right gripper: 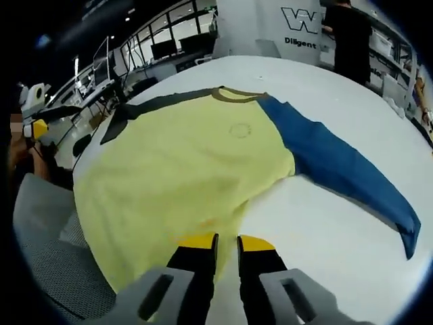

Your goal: Fold the garment on the visible template until the final outline fits inside the template.

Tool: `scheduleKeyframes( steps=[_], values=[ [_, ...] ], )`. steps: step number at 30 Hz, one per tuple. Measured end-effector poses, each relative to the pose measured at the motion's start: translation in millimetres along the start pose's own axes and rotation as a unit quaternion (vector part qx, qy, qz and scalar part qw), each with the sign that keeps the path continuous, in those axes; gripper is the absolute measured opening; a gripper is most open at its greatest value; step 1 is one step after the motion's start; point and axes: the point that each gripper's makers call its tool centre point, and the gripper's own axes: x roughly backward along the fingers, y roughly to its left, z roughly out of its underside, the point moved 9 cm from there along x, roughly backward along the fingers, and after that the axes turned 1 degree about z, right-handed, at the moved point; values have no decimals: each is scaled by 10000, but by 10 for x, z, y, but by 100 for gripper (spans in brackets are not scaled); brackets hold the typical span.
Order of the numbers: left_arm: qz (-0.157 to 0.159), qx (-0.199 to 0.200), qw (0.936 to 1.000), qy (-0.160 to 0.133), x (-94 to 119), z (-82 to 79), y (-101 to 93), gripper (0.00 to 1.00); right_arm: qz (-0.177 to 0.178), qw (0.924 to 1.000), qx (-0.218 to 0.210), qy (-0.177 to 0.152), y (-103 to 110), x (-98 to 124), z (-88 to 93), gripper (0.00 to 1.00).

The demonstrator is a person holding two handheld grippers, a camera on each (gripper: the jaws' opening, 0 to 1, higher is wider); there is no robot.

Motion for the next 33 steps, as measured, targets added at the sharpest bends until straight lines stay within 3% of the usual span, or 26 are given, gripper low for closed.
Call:
scheduleKeyframes(
  steps=[4, 8, 10, 13, 26, 28, 29, 32, 33],
  values=[
    [-12, 1, 10000, 2, 16, 20, 2, 94, 109, 9998, 187, 38, -21, 11, -8, 0],
    [-25, 1, 10000, 19, 23, 33, 4, 93, 305, 9989, -335, 114, -58, 62, 23, 0],
    [-28, 6, 10000, 7, 27, 35, 1, 93, 576, 9961, -625, 239, -114, 136, 59, 0],
    [-32, 1, 10000, 12, 29, 41, 3, 92, 661, 9919, -1051, 257, -129, 187, 80, 0],
    [-10, -10, 10000, -1, 28, 38, -2, 92, 762, 9940, -583, 520, -76, 167, 131, 0],
    [-11, -8, 10000, -11, 35, 40, -1, 92, 733, 9946, -569, 475, -92, 189, 133, 0],
    [-21, -2, 10000, -21, 39, 39, 2, 92, 733, 9938, -760, 341, -120, 218, 122, 0],
    [-25, 6, 10000, -45, 45, 37, 2, 94, 927, 9889, -1157, -119, -270, 303, 79, 13],
    [-29, 15, 10000, -51, 47, 37, 2, 94, 1049, 9840, -1416, -271, -389, 360, 73, 17]
  ],
)
